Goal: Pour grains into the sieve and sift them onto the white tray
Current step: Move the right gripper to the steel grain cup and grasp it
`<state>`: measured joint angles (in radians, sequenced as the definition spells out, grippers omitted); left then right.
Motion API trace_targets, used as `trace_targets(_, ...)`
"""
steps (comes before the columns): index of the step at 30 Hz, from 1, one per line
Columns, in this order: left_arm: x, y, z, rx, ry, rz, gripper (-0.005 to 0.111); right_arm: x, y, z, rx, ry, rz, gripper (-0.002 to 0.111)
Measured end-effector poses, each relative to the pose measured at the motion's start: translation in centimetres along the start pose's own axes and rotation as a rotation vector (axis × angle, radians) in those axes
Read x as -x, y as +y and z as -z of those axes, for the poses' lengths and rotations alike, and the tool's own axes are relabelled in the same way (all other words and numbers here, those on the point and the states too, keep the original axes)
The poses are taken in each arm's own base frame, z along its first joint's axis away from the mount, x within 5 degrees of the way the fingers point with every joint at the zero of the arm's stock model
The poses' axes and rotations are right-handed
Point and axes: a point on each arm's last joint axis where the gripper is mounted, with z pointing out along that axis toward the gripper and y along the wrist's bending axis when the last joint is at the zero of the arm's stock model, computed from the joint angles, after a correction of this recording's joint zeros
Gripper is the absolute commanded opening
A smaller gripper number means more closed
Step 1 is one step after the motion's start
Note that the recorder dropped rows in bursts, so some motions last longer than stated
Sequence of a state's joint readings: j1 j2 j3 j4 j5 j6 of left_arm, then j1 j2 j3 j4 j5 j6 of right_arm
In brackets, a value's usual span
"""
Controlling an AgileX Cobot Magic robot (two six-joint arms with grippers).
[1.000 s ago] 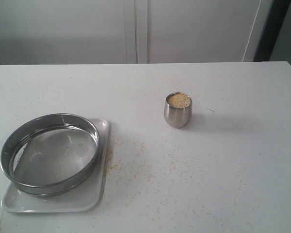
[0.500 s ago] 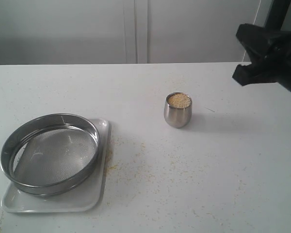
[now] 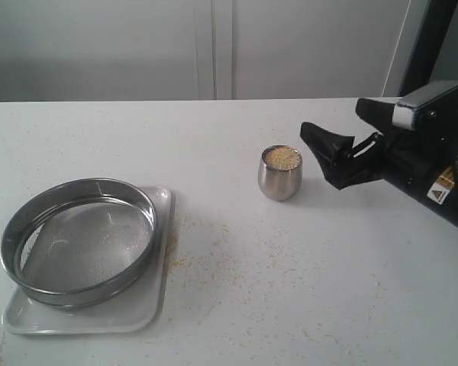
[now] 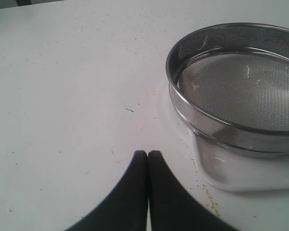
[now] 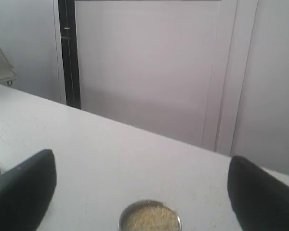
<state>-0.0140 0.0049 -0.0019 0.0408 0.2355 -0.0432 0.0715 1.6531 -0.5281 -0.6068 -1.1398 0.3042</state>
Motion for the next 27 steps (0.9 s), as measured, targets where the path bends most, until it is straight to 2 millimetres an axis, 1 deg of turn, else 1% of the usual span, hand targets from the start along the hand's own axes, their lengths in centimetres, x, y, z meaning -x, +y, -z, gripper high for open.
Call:
trace_targets(2,0.0,0.0,0.0,0.000,0.000,0.000,0.000,-1.2,-0.1,-0.6,0.009,0.033,-0.020,0.091)
trace_targets(6,0.0,0.0,0.0,0.000,0.000,0.000,0.000,-2.8,-0.1,-1.9,0.029,0.069,-0.027,0.091)
trace_targets(12,0.0,0.0,0.0,0.000,0.000,0.000,0.000,-4.7,-0.1,-3.6,0.061,0.098,0.017,0.091)
trace_targets(21,0.0,0.0,0.0,0.000,0.000,0.000,0.000,-7.8,-1.1,-5.4,0.066,0.147,-0.001,0.091)
trace_targets(27,0.0,0.0,0.0,0.000,0.000,0.000,0.000,-9.4,-1.8,-6.7,0.066,0.160,-0.008,0.091)
